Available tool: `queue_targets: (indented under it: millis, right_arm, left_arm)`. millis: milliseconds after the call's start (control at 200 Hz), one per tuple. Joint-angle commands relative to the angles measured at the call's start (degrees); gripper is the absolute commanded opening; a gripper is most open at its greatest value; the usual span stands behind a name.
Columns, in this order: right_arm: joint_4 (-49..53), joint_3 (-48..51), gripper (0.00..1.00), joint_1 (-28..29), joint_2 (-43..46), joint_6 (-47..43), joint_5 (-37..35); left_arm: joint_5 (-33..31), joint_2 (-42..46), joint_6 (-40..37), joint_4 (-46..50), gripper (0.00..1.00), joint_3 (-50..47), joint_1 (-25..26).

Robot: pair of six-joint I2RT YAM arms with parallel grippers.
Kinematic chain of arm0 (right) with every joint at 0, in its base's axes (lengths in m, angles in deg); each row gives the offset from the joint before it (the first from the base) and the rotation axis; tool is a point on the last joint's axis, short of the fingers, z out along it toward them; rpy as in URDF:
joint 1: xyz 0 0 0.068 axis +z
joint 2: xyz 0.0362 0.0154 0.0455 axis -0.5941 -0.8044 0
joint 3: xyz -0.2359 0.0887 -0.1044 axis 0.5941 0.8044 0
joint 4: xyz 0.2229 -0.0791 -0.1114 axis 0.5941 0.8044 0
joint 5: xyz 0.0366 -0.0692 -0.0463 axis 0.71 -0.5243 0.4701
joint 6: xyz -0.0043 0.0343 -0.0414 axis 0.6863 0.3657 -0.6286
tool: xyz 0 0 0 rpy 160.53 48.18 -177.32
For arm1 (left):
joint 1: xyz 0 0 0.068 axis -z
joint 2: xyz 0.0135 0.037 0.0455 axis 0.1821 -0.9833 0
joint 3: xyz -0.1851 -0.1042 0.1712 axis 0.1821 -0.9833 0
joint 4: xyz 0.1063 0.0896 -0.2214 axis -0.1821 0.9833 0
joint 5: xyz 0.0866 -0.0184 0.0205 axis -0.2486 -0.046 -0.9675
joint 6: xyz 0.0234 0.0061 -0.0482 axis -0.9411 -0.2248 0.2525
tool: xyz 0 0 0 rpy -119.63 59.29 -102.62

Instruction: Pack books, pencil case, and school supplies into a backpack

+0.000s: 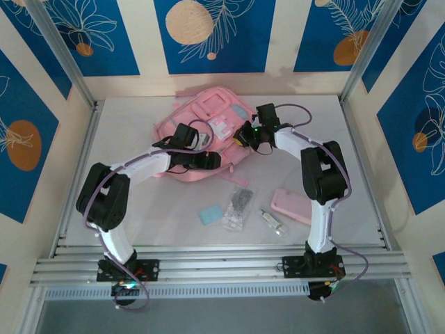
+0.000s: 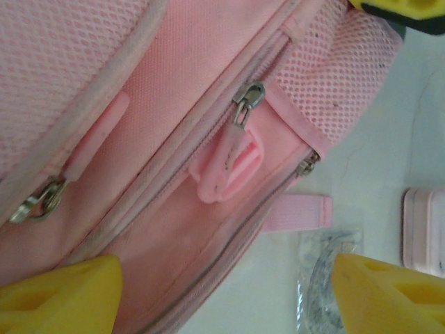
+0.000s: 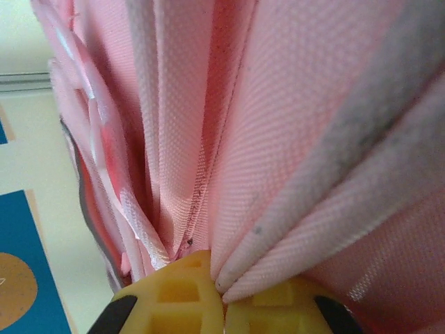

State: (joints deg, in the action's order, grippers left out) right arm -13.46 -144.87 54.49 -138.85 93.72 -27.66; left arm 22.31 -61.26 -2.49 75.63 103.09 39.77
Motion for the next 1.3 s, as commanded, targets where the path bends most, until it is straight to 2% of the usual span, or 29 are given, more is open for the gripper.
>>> queue_targets:
  millis: [0,115,270,590,710,850,1095,1200,1295]
  right_arm:
    - [-3.2,0.8,0.00,0.5,3.7,1.6,4.6]
    - [-4.1,1.0,0.00,0.7,3.7,1.9,5.5]
    - [-4.3,1.0,0.00,1.4,3.5,1.4,6.2]
    - [-5.1,1.3,0.00,2.0,3.6,0.9,7.3]
    - [-4.9,0.9,0.00,2.2,3.7,0.3,7.9]
    - [-3.6,0.6,0.00,2.3,3.9,-0.7,7.6]
    - [-1.7,0.1,0.00,2.2,3.9,-2.6,7.7]
    - [-1.6,0.0,0.00,2.0,3.6,-2.7,8.2]
    - [-1.6,-0.2,0.00,2.0,3.0,-2.9,8.6]
  left_arm:
    - [2.2,-1.3,4.6,-4.4,0.79,0.0,0.3]
    - [4.4,-3.9,6.0,-8.5,0.76,1.0,0.2]
    - [7.3,-8.4,7.3,-11.8,0.64,4.4,0.2]
    - [0.7,-12.8,3.5,-11.1,0.39,9.1,0.1]
    - [-2.0,-13.9,0.3,-9.4,0.34,11.3,-0.2]
    - [-1.5,-14.2,-0.9,-10.7,0.28,12.4,-0.5]
    - [-0.5,-14.7,-3.1,-9.2,0.00,14.4,-1.8]
    - [0.3,-13.7,-4.2,-9.4,0.00,14.2,-2.0]
    - [2.5,-13.5,-5.0,-10.7,0.16,14.3,-2.0]
